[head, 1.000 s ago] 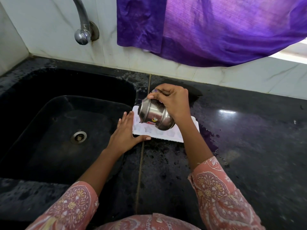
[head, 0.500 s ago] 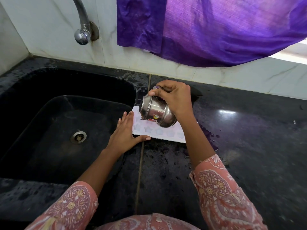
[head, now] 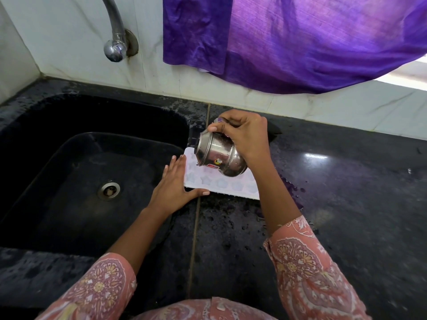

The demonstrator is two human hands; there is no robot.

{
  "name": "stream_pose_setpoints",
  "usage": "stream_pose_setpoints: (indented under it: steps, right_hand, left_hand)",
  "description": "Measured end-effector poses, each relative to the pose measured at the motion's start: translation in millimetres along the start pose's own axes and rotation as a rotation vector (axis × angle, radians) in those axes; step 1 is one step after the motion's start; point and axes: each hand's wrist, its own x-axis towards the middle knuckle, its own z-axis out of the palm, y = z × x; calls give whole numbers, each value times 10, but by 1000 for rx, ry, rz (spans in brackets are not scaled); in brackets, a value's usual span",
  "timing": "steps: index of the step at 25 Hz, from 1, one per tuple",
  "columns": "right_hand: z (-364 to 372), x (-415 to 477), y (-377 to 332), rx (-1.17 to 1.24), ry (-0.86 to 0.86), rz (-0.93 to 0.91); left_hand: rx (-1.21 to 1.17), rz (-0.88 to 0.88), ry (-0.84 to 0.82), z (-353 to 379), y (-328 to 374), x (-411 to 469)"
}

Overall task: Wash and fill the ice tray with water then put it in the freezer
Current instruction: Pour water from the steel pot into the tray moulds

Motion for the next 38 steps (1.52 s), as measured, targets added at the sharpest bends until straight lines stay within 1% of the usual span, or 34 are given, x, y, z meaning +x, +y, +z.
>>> stream_pose_setpoints:
  steps: [21, 31, 34, 38]
  right_hand:
    - [5, 21, -74, 6, -20, -5]
    - [18, 33, -44, -45, -18, -13]
    - [12, -4, -62, 25, -18, -6]
    - [-21, -70, -50, 180, 3, 87]
  left_hand:
    - [-2, -6, 12, 3, -8, 1]
    - [2, -5, -3, 5, -19, 5]
    - [12, -5, -3, 6, -15, 6]
    - [5, -6, 7, 8, -13, -5]
